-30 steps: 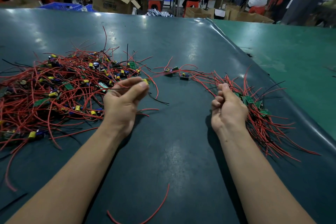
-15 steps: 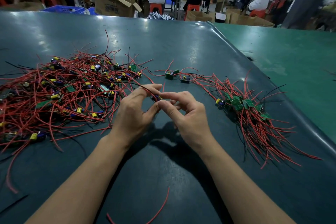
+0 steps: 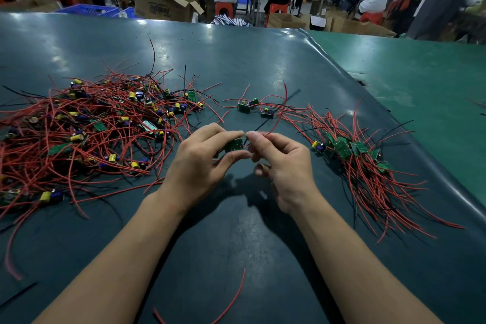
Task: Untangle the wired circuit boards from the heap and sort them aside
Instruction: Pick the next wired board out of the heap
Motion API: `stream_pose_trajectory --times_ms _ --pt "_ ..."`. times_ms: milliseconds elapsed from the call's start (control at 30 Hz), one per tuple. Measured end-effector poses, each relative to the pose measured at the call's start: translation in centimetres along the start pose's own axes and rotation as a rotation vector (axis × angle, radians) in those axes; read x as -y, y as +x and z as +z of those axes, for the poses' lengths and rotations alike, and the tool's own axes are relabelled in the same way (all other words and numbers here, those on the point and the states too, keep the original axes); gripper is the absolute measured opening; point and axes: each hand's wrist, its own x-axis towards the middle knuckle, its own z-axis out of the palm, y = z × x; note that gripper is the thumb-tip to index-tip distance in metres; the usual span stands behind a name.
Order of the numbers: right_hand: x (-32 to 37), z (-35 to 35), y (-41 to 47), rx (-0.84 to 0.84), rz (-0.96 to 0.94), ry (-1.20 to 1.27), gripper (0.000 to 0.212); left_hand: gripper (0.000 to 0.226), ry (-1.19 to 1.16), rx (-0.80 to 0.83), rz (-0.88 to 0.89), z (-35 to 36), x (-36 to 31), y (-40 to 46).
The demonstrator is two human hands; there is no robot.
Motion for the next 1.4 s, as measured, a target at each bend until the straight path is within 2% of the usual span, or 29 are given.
stream_pose_trajectory --times_ms 133,333,433,667,800,967,1033,1067,1167,1233,1300,1400 --pt "0.2 -0.3 0.0 0.123 0.174 0.118 0.019 0.037 -0.036 0.012 -0.055 0.1 0.0 -0.1" --pt "0.1 -0.4 0.4 0.066 0.183 0.041 0.014 0.035 -0.029 0.111 -0.052 -0.1 0.3 -0.2" --pt "-0.1 -0.3 0.6 -0.031 0.118 0.048 0.004 0.033 0.017 0.049 -0.073 0.1 0.2 -0.2" --pt "1.3 -2.1 2.0 -0.378 0.044 0.327 0.007 0.031 0.058 0.013 -0.084 -0.1 0.3 -0.3" --pt "1.7 -2.7 2.4 -0.487 0.009 0.417 0.012 0.033 0.065 0.036 -0.066 -0.1 0.2 -0.2" --pt "2.0 -3.4 2.4 -0.580 -0.085 0.516 0.014 0.033 0.103 -0.056 -0.133 -0.3 0.3 -0.3" --pt "2.1 -3.3 2.2 -0.518 -0.086 0.426 0.015 0.035 0.108 -0.119 -0.206 -0.6 0.5 -0.2" --pt "2.0 -2.9 1.8 -0.411 -0.046 0.315 0.016 0.036 0.117 -0.144 -0.228 -0.6 0.6 -0.2" --pt "0.4 -0.9 0.5 0.118 0.168 -0.066 0.037 0.041 0.136 -0.104 -0.234 -0.4 -0.1 -0.3" --pt "-0.6 0.0 -0.3 0.345 0.181 -0.153 0.034 0.046 0.098 0.023 -0.170 -0.4 -0.3 -0.4" --pt "-0.9 -0.1 -0.3 0.351 0.145 -0.120 0.031 0.049 0.034 0.151 -0.111 -0.7 -0.1 -0.4" --pt "-0.8 -0.4 -0.2 0.282 0.032 -0.174 0.022 0.052 0.036 0.203 -0.083 -0.9 0.3 -0.5"
